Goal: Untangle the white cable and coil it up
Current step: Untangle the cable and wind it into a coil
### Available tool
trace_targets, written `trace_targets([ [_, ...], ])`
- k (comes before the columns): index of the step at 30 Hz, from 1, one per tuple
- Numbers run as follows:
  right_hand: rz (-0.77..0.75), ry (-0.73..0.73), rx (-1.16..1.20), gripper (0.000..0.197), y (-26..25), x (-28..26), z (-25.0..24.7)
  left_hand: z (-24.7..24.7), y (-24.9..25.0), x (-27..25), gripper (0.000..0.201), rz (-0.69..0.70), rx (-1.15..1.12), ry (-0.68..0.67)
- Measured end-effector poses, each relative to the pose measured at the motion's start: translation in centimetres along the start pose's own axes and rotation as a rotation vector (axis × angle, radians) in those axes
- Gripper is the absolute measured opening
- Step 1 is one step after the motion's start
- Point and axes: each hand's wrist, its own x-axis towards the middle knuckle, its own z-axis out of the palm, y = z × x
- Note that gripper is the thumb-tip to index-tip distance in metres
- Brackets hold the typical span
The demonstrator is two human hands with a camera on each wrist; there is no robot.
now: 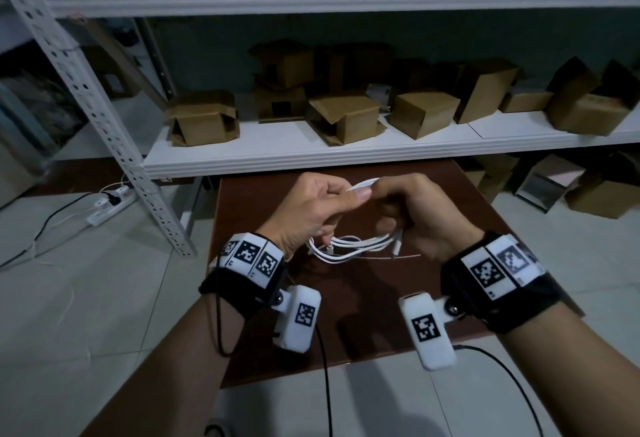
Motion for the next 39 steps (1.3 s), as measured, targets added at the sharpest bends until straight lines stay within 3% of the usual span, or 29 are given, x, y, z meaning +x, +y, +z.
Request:
trace_targets([
  [5, -0.007, -0.026, 0.081, 0.016, 0.1, -0.1, 0.4, -0.7, -0.2, -0.1, 0.020, 0.004, -0.031, 0.004],
  [7, -0.018, -0.020, 0.154, 0.026, 0.1, 0.0, 0.0, -0.9, -0.4, -0.2, 0.015, 0.020, -0.075, -0.002],
  [12, -0.027, -0.061, 0.332, 0.039, 0.2, 0.3, -0.1, -1.0, -1.3, 0.1, 0.030, 0.044, -0.251, 0.040],
  [15, -0.013, -0.114, 0.301, 0.039, 0.4, 0.5, -0.1, -0.6, -0.9, 0.1, 0.055, -0.027, -0.341, 0.145],
  [21, -0.041, -0.203, 0.202, 0.034, 0.7, 1.0, -0.4, -0.8, 0.3, 0.2, 0.068, -0.199, -0.559, 0.164],
  [24, -0.037, -0.220, 0.148, 0.035, 1.0, 0.9, -0.2, -0.7, -0.1, 0.6, 0.051, -0.229, -0.433, 0.241],
  [27, -0.049, -0.167, 0.020, 0.042, 1.0, 0.8, -0.2, -0.1, -0.6, 0.9, 0.050, -0.204, -0.303, 0.298],
  [29, -0.089, -0.124, -0.135, 0.041, 0.9, 0.9, -0.3, 0.2, -0.8, 1.0, 0.051, -0.180, -0.217, 0.311],
  [31, -0.146, -0.117, -0.369, 0.024, 0.7, 0.8, -0.2, 0.4, -1.0, 1.2, 0.053, -0.149, -0.099, 0.290],
  [34, -0.166, -0.101, -0.637, 0.022, 0.6, 0.5, 0.0, 1.3, -1.2, 1.2, 0.051, -0.091, 0.152, 0.253],
  [36, -0.130, -0.071, -0.690, 0.028, 0.7, 0.3, 0.2, 2.0, -1.2, 1.2, 0.051, -0.061, 0.272, 0.233],
  [39, -0.106, -0.019, -0.618, 0.031, 1.1, 0.3, 0.6, 2.1, -1.1, 1.0, 0.058, -0.024, 0.282, 0.221],
])
